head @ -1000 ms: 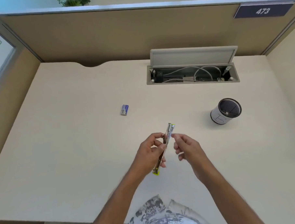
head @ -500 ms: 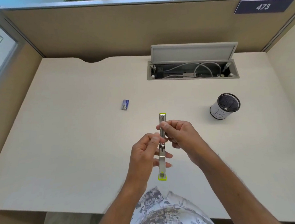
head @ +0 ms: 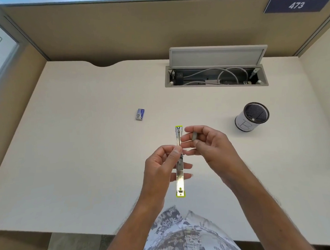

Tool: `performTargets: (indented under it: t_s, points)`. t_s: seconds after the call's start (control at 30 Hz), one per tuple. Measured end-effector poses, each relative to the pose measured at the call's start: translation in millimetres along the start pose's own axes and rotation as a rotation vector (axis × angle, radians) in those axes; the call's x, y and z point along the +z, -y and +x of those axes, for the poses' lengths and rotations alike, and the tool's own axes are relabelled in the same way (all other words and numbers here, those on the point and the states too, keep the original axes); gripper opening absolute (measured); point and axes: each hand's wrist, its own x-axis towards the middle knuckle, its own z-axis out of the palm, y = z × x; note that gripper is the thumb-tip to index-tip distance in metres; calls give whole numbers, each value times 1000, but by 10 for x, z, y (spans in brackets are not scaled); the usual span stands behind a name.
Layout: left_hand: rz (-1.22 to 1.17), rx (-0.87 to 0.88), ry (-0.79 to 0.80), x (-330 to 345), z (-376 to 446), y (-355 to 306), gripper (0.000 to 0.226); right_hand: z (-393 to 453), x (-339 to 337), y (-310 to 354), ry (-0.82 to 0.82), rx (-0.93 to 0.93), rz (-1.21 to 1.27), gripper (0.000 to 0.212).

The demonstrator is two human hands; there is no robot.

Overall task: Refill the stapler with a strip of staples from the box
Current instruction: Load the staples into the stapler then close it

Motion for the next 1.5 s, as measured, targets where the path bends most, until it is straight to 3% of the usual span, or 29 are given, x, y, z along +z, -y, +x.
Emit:
performTargets:
  t_s: [0.47,0.7,0.9,1.0,1.3,1.5]
  points:
    - [5,19,-18,-20,3,42,24,-62,18,64,7,-87,2,28]
    - [14,19,-23,-22,3,41,26,-78,3,49,0,-81,132,26]
    - [39,34,-18,-33,13,67,14,-76,-11,26,-2,-111,149,20]
    - [26,32,-20,-22,5,54,22,-76,-6,15,9,-85,157,17]
    - [20,30,-16,-22,-3,42,31,-68,14,-30,-112,-139,-127,16]
    - [20,39,-16,-6,-24,37,28,-74,60,-84,-206,-269,-489,15]
